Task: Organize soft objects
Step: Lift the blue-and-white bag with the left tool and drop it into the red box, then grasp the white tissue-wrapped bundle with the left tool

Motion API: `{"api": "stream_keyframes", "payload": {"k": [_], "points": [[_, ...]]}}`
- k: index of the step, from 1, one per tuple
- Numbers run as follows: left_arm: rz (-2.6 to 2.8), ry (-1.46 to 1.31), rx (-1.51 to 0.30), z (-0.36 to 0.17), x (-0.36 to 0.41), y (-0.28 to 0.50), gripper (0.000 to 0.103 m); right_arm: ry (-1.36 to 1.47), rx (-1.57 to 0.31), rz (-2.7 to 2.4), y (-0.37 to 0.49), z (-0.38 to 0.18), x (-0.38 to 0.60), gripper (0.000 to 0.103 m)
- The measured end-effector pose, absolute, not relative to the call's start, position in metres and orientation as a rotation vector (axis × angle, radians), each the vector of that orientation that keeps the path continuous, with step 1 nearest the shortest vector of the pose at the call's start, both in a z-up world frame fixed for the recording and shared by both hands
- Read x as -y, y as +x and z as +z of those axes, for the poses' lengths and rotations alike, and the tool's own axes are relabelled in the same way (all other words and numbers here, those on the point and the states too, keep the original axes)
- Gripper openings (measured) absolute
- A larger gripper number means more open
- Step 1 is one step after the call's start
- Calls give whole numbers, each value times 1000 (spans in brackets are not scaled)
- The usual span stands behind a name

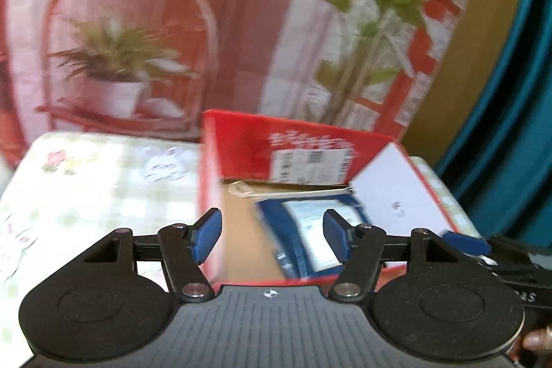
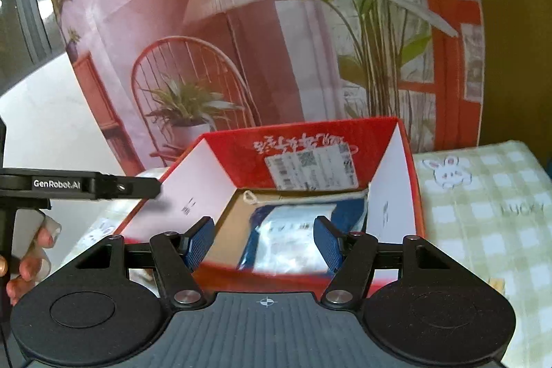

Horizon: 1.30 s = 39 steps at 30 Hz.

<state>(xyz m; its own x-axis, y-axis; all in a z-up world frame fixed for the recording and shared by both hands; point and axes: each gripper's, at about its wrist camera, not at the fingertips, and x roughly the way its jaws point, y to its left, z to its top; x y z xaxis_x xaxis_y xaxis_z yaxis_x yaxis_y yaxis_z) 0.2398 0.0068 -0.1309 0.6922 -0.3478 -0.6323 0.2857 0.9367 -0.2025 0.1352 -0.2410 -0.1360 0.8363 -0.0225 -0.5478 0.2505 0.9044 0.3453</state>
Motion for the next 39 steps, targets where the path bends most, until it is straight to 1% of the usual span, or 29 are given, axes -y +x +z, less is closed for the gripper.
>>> {"api": "stream_keyframes", "payload": {"k": [8, 16, 23, 39], "points": [[-225, -223, -772, -154, -49, 216, 67, 408, -595, -135, 117, -147, 220, 60], [-171, -285, -866, -188, -71, 200, 67, 417, -648, -120, 122, -164, 209, 60], [-179, -302, -896, -201, -73, 196, 67, 454, -724, -153, 127, -188, 210, 60], [-223, -320, -920, -212, -65, 205, 67, 523, -782, -176, 144, -212, 225, 60]]}}
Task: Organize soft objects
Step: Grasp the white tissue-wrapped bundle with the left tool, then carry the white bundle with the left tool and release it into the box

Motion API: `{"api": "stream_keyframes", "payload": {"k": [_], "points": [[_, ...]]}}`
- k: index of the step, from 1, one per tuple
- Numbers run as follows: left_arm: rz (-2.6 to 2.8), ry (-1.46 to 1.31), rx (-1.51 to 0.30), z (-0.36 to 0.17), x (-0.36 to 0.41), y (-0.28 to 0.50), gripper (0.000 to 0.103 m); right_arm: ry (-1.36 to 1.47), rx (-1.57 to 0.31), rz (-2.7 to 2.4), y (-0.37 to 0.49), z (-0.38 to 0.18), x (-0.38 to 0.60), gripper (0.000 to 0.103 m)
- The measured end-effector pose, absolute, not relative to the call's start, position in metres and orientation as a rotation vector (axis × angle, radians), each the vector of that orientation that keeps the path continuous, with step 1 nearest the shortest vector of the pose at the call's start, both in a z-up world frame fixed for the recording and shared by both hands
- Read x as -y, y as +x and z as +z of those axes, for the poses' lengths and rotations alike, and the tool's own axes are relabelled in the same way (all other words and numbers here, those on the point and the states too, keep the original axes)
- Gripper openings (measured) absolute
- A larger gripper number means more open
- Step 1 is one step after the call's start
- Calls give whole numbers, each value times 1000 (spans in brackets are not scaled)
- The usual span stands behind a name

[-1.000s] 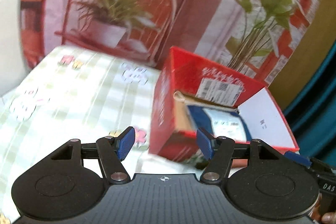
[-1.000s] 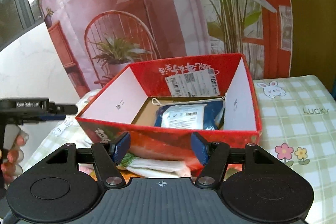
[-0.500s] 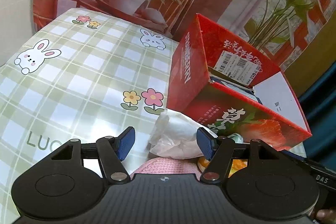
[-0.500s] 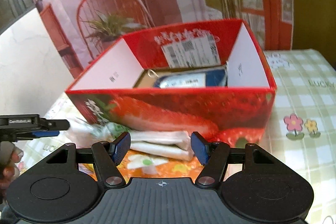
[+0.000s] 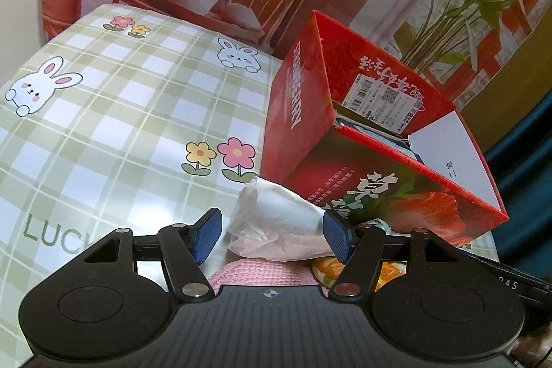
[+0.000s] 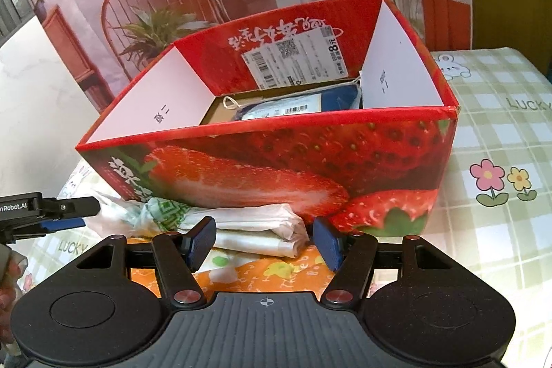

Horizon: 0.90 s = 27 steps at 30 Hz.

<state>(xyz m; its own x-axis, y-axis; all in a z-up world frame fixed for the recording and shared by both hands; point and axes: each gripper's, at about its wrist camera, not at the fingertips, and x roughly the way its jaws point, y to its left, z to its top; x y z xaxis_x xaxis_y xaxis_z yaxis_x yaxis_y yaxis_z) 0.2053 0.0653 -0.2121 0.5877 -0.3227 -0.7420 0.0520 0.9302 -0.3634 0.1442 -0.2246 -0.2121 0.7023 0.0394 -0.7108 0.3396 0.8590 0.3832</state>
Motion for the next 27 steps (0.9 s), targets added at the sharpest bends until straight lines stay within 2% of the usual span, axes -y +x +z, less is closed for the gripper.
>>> {"api": "stream_keyframes", "payload": {"k": [14, 17, 20, 23, 27], "points": [[-267, -363, -980, -231, -57, 212, 69, 556, -823, -152, 155, -227, 229, 60], [-284, -373, -976, -230, -56, 211, 59, 570, -826, -142, 156, -228, 230, 60], [-294, -381, -970, -228, -56, 210, 53, 576, -827, -126, 155, -227, 228, 56], [-288, -395, -967, -226, -58, 208, 53, 577, -815, -121, 153, -223, 227, 52], [-296, -400, -938, -217, -58, 202, 50, 593, -789, -113, 148, -217, 228, 51]]}}
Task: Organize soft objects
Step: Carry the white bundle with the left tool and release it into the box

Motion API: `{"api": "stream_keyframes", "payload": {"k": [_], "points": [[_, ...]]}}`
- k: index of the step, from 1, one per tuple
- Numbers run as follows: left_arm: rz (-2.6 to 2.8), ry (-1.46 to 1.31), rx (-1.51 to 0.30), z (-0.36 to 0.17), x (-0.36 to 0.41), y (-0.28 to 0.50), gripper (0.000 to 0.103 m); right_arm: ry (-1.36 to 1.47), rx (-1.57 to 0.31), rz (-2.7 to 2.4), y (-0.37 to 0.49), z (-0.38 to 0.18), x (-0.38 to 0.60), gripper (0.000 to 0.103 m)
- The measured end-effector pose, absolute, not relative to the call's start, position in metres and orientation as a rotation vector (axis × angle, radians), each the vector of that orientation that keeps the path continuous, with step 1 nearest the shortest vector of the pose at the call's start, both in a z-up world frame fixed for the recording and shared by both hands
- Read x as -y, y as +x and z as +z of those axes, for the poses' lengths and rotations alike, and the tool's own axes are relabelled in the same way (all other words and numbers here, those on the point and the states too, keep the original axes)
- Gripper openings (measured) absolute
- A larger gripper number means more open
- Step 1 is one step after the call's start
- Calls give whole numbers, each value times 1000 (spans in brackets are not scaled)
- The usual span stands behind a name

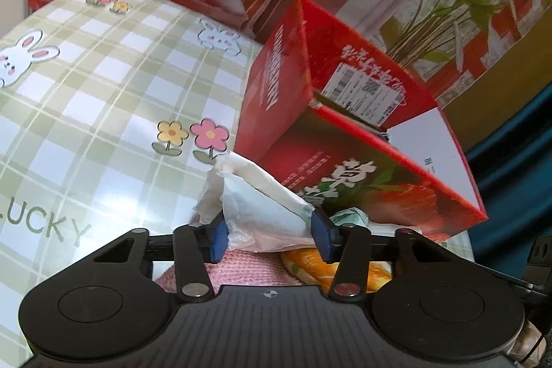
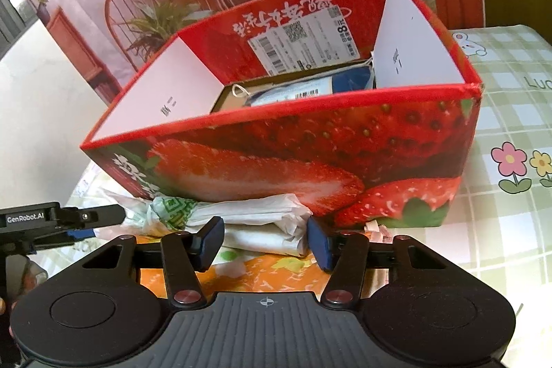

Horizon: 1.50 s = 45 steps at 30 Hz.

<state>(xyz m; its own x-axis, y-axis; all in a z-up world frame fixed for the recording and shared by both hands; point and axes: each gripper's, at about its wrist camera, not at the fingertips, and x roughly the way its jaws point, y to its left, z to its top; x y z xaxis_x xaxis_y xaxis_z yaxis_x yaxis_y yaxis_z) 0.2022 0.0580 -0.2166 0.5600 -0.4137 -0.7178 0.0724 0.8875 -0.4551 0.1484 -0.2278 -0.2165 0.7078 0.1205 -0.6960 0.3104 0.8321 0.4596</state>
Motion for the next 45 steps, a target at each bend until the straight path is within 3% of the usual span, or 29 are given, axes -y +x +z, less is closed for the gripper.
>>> {"api": "stream_keyframes", "payload": {"k": [25, 40, 45], "points": [[-455, -348, -644, -118, -32, 197, 45, 540, -523, -88, 120, -125, 247, 48], [-451, -266, -783, -151, 14, 261, 44, 521, -596, -202, 144, -149, 278, 49], [-434, -227, -788, -151, 11, 257, 53, 504, -604, -210, 142, -153, 277, 50]]}}
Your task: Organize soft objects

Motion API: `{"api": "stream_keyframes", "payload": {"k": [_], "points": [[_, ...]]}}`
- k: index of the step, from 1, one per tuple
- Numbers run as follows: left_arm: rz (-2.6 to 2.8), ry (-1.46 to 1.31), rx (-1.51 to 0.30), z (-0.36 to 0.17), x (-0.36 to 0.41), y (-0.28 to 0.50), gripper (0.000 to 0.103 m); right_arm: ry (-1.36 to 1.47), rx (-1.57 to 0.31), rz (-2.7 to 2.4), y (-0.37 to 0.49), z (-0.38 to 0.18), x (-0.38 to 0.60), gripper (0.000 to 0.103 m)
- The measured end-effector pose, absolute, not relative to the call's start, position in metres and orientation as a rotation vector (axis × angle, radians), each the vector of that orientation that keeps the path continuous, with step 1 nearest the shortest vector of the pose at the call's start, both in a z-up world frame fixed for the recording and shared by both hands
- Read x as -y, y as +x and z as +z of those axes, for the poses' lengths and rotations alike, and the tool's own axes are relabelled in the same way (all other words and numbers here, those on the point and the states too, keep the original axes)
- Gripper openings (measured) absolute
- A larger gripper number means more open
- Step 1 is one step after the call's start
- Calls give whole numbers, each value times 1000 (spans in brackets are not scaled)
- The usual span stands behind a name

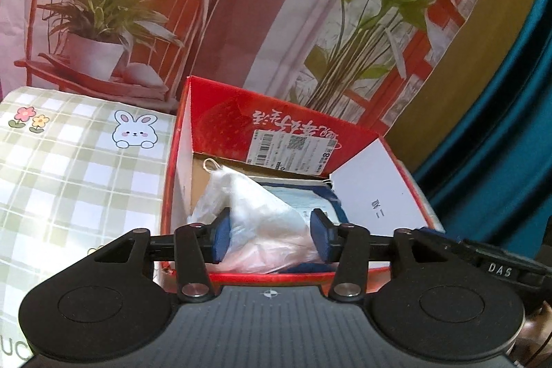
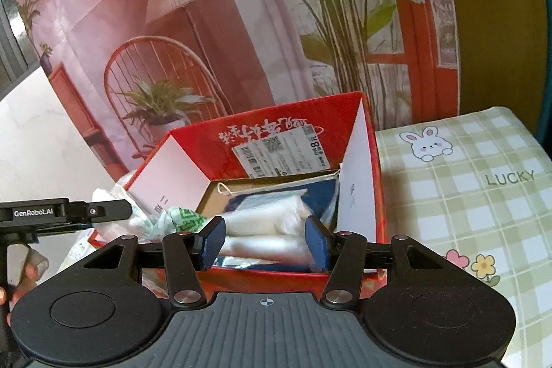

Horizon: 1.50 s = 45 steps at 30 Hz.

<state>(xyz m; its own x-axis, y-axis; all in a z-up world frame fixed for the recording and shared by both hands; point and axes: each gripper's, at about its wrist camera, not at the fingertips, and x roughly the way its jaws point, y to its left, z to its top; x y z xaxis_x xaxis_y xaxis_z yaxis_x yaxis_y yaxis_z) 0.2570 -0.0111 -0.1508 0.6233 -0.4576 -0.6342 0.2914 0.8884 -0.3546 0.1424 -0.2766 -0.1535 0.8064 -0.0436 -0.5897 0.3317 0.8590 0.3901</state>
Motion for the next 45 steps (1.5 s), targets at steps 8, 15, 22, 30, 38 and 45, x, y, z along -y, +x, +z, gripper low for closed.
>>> {"api": "stream_keyframes", "payload": {"k": [8, 15, 22, 30, 38, 45], "points": [[-423, -169, -781, -141, 10, 240, 57, 465, -593, -192, 135, -145, 267, 51], [-424, -152, -796, -138, 10, 211, 59, 443, -610, -144, 117, -141, 247, 51], [-432, -184, -867, -156, 8, 189, 64, 408, -675, -102, 100, -152, 224, 57], [-399, -225, -976, -189, 2, 199, 64, 433, -783, -127, 90, -182, 217, 57], [-372, -344, -1095, -229, -9, 219, 62, 461, -826, -141, 89, -197, 222, 63], [-403, -353, -1089, -236, 0, 222, 41, 508, -842, -139, 90, -206, 228, 67]]}}
